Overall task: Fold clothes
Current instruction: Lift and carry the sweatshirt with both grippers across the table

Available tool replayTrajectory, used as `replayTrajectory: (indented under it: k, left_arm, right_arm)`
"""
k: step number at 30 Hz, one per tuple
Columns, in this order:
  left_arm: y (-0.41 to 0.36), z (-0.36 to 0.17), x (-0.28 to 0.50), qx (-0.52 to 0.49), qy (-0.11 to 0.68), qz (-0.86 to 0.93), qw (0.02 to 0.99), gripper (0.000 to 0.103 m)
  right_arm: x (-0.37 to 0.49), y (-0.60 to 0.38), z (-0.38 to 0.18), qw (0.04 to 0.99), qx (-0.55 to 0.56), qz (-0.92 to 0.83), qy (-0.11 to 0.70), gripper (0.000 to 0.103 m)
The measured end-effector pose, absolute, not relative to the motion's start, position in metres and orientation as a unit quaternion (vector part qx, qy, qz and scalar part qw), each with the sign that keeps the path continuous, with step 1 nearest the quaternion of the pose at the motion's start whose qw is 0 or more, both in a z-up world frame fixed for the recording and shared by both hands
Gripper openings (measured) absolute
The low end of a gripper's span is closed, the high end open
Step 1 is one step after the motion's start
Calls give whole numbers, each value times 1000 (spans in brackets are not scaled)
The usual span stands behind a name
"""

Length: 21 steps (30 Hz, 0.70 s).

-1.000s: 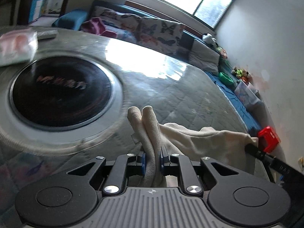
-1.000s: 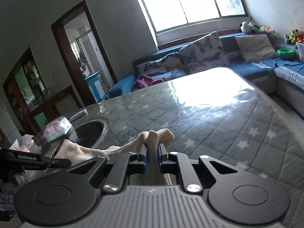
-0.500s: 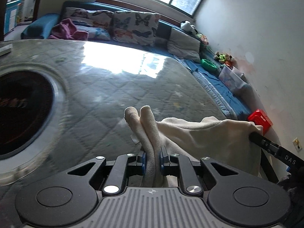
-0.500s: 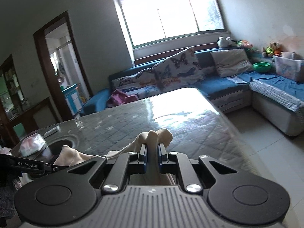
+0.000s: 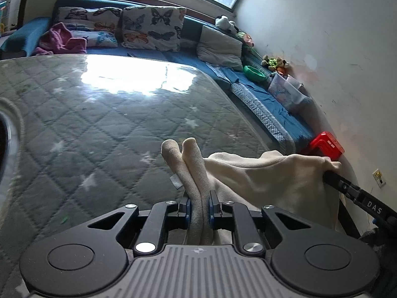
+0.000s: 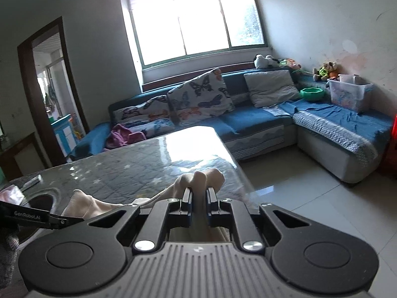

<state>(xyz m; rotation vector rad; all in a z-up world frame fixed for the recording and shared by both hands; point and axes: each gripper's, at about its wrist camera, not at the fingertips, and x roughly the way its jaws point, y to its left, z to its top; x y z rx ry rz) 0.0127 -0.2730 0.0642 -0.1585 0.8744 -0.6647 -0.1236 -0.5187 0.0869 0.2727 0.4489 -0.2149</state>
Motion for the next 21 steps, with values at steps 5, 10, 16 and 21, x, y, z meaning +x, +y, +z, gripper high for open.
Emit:
replayTrajectory:
  k: [5,10,16,21]
  left_arm:
    - [-293,60,16,-67,413,-321,850,14]
    - [-301,54,20,-59,418,-317,849,14]
    - [-301,43,24,-54,431,-308,846,14]
    - [-298,36,27,-56,443,-302,842,15]
  right_arm:
    - [-113,-530,84,958,130,-120,226,10]
    - [-106,-539,74,955,129,-130,236,10]
    - [-96,-545,65,951,126,-134,247,10]
    - [-84,-551,55,945,128,-146,263,10]
